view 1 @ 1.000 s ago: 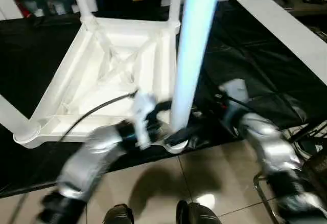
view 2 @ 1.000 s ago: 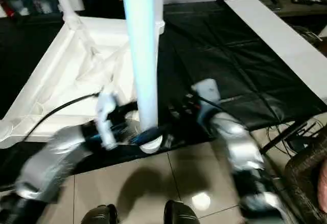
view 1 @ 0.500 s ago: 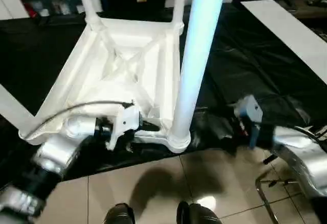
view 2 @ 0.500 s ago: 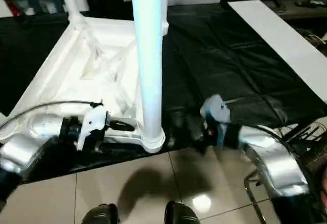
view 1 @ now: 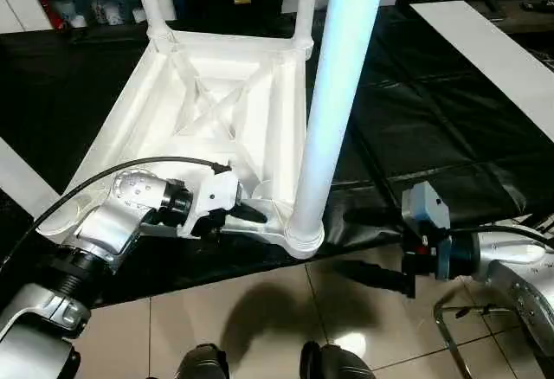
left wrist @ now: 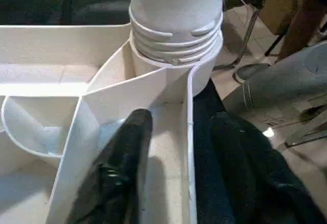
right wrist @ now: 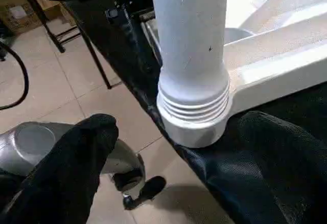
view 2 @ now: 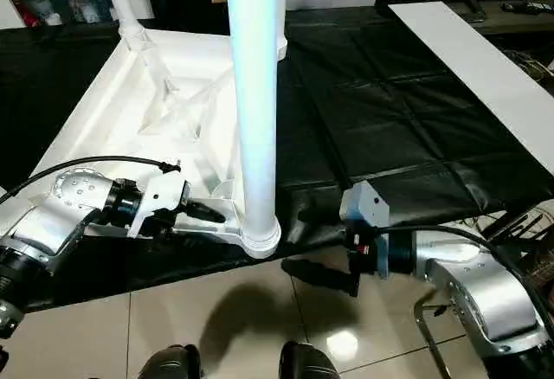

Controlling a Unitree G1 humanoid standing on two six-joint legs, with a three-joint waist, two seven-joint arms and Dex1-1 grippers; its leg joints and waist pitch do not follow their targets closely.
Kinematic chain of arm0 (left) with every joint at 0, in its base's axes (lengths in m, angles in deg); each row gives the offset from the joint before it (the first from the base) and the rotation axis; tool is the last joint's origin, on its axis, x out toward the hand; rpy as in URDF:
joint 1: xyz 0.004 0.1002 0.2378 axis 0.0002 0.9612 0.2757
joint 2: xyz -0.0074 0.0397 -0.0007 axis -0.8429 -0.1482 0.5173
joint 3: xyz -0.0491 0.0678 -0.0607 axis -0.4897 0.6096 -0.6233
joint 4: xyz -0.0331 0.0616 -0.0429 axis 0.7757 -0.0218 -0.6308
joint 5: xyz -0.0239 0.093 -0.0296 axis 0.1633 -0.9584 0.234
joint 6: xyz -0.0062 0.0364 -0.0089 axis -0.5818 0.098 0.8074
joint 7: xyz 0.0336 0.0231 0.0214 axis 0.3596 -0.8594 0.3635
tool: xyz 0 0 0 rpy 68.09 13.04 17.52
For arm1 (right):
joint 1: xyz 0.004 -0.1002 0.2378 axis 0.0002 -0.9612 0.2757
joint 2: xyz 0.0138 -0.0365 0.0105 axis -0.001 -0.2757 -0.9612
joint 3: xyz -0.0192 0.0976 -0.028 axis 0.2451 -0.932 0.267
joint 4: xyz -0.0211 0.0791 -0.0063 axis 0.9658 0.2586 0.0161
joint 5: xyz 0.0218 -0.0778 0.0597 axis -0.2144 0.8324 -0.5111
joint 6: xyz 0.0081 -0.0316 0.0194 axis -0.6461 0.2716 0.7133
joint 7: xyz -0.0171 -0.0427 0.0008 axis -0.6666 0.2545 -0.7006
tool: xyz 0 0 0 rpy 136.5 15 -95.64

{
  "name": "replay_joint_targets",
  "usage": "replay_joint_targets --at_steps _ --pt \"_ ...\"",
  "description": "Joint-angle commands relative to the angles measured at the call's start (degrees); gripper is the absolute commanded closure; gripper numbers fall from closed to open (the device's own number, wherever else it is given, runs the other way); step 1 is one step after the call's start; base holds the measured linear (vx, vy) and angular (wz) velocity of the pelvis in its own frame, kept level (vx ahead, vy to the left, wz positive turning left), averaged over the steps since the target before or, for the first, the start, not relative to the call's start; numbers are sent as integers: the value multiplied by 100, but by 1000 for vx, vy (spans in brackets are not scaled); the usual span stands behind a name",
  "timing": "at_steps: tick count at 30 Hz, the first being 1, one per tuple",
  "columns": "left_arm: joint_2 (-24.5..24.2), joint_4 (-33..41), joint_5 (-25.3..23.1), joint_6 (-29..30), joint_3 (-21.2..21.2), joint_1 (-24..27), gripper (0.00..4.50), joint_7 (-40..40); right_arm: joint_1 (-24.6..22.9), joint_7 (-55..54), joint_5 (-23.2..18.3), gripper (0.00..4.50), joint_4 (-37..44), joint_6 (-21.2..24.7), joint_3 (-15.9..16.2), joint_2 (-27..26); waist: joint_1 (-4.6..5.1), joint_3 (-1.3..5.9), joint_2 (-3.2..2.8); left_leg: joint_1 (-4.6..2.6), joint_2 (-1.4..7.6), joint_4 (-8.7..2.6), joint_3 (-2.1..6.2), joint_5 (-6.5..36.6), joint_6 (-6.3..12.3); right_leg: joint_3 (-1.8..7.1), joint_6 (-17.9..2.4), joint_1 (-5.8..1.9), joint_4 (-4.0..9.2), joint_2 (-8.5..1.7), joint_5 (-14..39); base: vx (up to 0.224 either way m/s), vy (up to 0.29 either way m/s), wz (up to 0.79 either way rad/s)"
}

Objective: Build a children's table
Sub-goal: Rotate leg to tighten

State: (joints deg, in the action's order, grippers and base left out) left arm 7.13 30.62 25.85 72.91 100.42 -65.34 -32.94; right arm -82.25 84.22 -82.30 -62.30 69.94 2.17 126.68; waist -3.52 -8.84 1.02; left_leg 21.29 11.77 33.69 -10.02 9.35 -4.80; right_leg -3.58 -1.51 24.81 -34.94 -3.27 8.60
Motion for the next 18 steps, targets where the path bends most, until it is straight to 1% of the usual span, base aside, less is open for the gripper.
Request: replay_joint_targets --at_steps 1,2,4,5,7,8,10,12,13,17,18 --pt "7 -74 -115 -63 25 -65 279 -82 -44 35 -67 0 144 70 -36 73 -35 471 9 -35 72 -366 34 1328 268 279 -726 -355 546 -392 2506 0 0 0" --pt "14 -106 -126 -84 22 -75 279 -92 -50 44 -76 0 159 89 -31 79 -36 472 6 -37 74 -363 32 1323 272 281 -729 -353 547 -392 2488 0 0 0" --pt "34 -218 -185 -159 21 -116 299 -128 -64 59 -90 0 196 132 -8 93 -35 470 12 -33 74 -365 35 1321 276 275 -750 -358 539 -392 2432 0 0 0" --pt "37 -233 -193 -168 22 -122 299 -130 -65 59 -90 0 198 133 -5 94 -36 468 8 -33 78 -368 38 1329 274 275 -751 -358 538 -393 2445 0 0 0" --pt "48 -292 -227 -197 19 -143 323 -146 -69 54 -97 0 212 148 6 101 -32 464 14 -34 76 -370 37 1341 273 275 -733 -356 547 -397 2515 0 0 0" --pt "52 -318 -249 -211 20 -153 330 -157 -72 52 -96 0 220 157 9 104 -35 461 -1 -32 76 -369 40 1346 264 276 -731 -356 545 -402 2527 0 0 0" --pt "62 -356 -275 -220 18 -170 337 -179 -77 60 -79 0 225 169 14 104 -33 459 21 -41 75 -367 37 1387 256 275 -706 -351 559 -404 2627 0 0 0" --pt "66 -375 -287 -224 17 -179 356 -185 -77 62 -73 0 226 175 17 102 -35 458 8 -39 80 -373 42 1373 257 273 -708 -350 558 -407 2634 0 0 0" --pt "70 -416 -334 -230 33 -202 368 -195 -77 59 -66 0 234 186 21 102 -33 458 12 -38 80 -371 41 1371 258 273 -706 -349 558 -404 2615 0 0 0" --pt "81 -431 -405 -234 53 -214 379 -205 -68 43 -62 0 243 205 29 85 -35 451 9 -42 79 -376 43 1396 259 272 -678 -342 570 -408 2702 0 0 0" --pt "85 -421 -406 -224 52 -208 396 -207 -66 39 -61 0 245 208 29 80 -33 449 9 -39 78 -375 44 1408 254 271 -675 -343 571 -408 2721 0 0 0"
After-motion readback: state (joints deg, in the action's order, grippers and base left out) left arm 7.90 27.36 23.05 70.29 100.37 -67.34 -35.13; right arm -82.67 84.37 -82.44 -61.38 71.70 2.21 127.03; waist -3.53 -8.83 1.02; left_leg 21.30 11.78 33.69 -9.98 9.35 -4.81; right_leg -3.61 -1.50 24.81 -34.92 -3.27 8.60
